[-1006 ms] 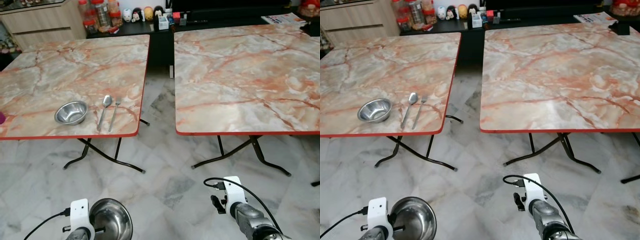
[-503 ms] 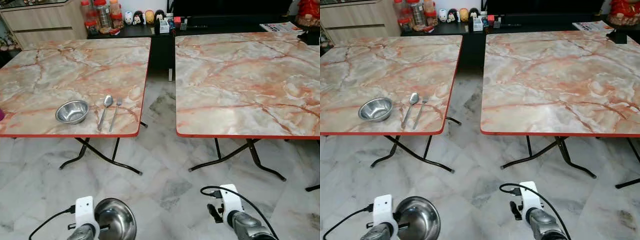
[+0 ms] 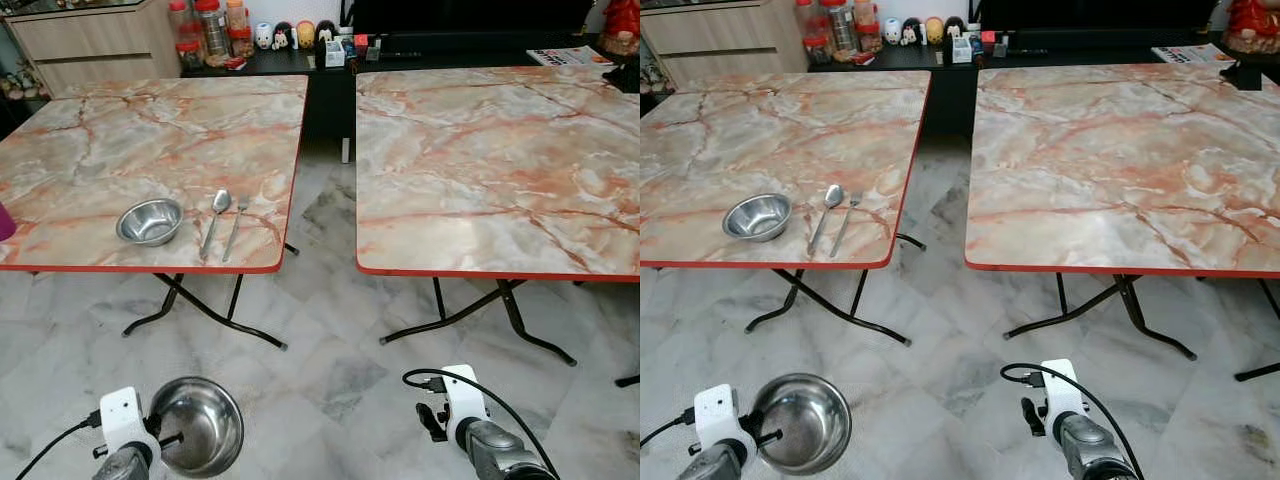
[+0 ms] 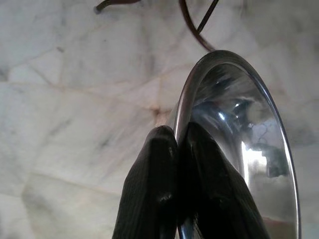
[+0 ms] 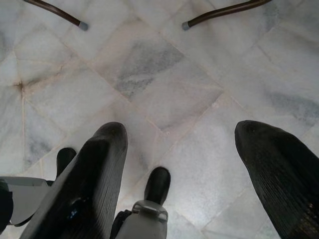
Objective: Setting the table
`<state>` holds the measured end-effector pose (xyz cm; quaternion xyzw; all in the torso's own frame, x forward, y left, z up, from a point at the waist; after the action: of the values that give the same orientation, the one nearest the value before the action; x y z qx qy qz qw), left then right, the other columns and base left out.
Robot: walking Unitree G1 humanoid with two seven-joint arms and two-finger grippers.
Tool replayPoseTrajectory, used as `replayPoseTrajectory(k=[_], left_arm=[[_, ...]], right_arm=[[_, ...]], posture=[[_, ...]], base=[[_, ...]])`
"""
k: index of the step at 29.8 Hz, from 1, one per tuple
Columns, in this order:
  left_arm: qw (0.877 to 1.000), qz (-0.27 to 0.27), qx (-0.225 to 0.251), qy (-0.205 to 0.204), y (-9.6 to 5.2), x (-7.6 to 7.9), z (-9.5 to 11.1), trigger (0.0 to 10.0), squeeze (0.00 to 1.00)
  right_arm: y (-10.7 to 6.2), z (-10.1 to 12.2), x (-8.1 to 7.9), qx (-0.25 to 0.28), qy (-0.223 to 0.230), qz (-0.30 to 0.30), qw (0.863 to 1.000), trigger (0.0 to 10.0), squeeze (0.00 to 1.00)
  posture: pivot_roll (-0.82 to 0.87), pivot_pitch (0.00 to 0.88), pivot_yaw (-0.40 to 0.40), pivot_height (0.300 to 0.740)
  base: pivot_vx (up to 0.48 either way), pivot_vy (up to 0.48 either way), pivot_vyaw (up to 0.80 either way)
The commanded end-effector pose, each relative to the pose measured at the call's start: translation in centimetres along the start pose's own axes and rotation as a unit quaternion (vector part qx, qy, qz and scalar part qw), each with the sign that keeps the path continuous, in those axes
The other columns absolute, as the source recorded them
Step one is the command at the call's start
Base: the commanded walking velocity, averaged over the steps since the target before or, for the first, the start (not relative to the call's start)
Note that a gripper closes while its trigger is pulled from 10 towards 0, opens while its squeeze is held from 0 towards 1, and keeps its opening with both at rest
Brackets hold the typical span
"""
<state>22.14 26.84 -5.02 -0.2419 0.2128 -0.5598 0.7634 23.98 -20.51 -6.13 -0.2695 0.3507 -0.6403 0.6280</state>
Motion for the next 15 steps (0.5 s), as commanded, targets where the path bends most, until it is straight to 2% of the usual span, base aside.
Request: replayPoseTrajectory(k=[1, 5, 15], left_arm=[[1.000, -0.008, -0.006, -0.005, 0.0, 0.5, -0.3, 10.0, 0.00], [0.999, -0.021, -0.028, -0.015, -0.2, 1.9, -1.3, 10.0, 0.00], [0.999, -0.027, -0.035, -0.008, -0.4, 2.9, -2.0, 10.0, 0.00]], right_arm=[[0.0, 0.2, -0.1, 0.008, 0.004, -0.001, 1.000, 10.0, 0.00], [0.0, 0.3, 0.0, 0.009, 0.005, -0.002, 1.000, 10.0, 0.00], [0.0, 0.2, -0.1, 0.009, 0.005, 0.000, 1.000, 10.0, 0.00]], posture=[[-0.05, 0.044, 0.047, 0.740], [-0.05, 0.043, 0.047, 0.740], [-0.06, 0.042, 0.052, 0.740]], base=[[0.000, 0.000, 0.00], [0.000, 0.000, 0.00], [0.027, 0.000, 0.00]])
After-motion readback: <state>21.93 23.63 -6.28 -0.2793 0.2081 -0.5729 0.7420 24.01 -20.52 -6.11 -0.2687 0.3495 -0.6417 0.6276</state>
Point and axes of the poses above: a point about 5 cm out from each wrist's last joint towards the gripper, its own y axis pointing out of the wrist towards the gripper, its own z axis along the axis of the wrist's last joint, x = y × z, the point moved 1 cm from there along y, pointing out of the wrist towards the gripper, and after that the axes turned 11 degrees about y, right-handed, at the moved point
